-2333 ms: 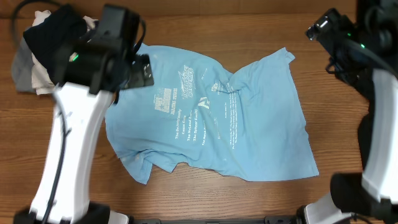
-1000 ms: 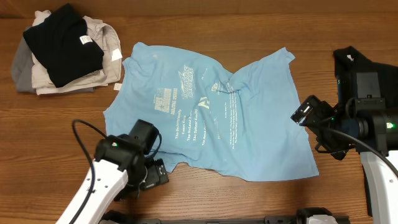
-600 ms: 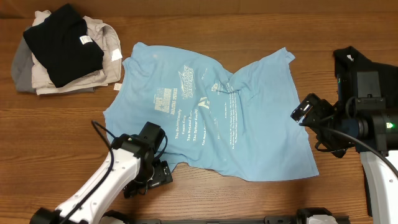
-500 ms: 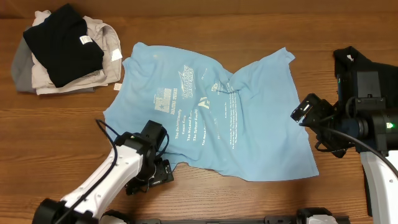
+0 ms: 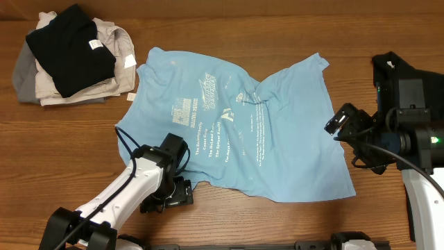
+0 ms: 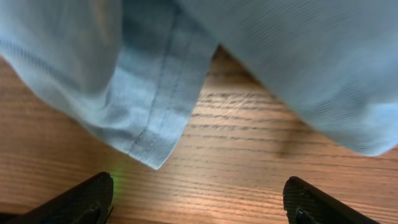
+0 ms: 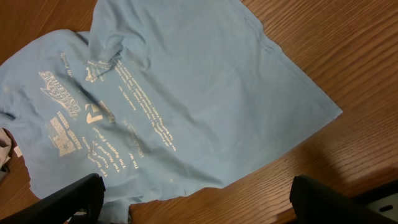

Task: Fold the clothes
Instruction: 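Release the shirt and move both grippers to its bottom corners, then grasp the shirt's lower-left hem with the left gripper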

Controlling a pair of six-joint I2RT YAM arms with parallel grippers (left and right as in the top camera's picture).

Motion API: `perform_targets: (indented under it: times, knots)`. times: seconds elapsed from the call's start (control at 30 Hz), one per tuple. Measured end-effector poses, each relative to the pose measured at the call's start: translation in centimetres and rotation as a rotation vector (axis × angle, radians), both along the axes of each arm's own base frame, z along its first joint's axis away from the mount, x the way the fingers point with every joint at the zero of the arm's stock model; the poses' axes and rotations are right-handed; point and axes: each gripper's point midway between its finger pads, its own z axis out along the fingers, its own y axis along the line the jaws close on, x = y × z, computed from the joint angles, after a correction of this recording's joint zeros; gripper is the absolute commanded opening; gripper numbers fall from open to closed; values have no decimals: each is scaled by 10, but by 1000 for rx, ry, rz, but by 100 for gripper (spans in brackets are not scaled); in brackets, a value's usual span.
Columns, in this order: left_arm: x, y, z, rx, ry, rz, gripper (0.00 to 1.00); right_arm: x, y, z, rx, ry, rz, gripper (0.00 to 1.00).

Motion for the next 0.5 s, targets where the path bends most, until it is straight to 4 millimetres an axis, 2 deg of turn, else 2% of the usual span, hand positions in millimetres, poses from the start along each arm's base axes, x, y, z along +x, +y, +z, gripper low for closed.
perform_targets:
  times: [0.5]
  knots:
    - [38,-19,5,-75,-138,-3,91,-1,0,0,-1,4,0,100]
